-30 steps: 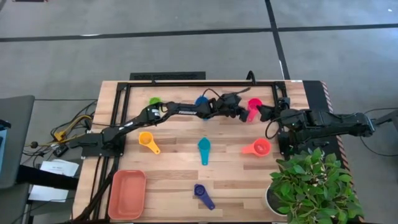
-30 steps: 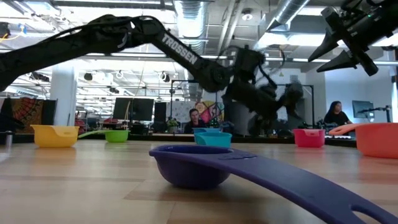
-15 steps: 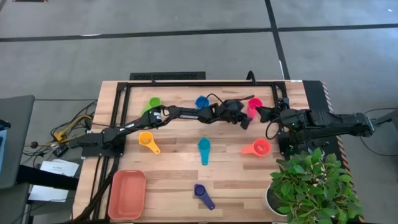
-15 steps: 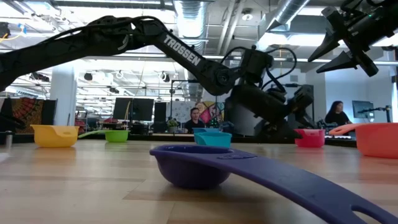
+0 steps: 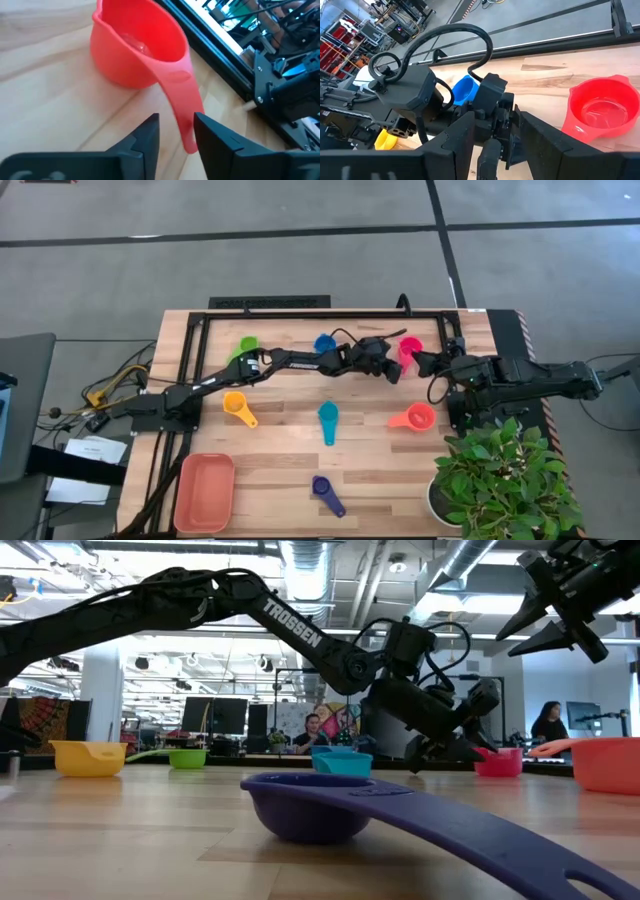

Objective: Nest measuring cups in basket
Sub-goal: Stack the pink measuring cup on top of the orange measuring cup

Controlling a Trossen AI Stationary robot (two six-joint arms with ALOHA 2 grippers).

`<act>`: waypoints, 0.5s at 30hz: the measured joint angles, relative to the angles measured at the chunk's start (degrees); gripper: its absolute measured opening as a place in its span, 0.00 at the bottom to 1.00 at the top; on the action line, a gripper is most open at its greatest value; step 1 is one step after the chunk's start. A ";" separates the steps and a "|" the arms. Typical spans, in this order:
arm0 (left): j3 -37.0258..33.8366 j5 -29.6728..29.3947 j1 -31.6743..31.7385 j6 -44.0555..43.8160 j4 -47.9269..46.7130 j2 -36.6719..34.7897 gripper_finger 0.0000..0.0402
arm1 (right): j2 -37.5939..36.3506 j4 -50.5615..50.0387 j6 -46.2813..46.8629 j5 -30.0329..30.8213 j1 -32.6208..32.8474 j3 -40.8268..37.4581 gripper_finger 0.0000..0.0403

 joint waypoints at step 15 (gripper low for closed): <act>0.00 0.68 1.32 -1.38 -0.36 0.00 0.02 | 0.00 -0.01 -0.15 -1.42 0.00 0.00 0.39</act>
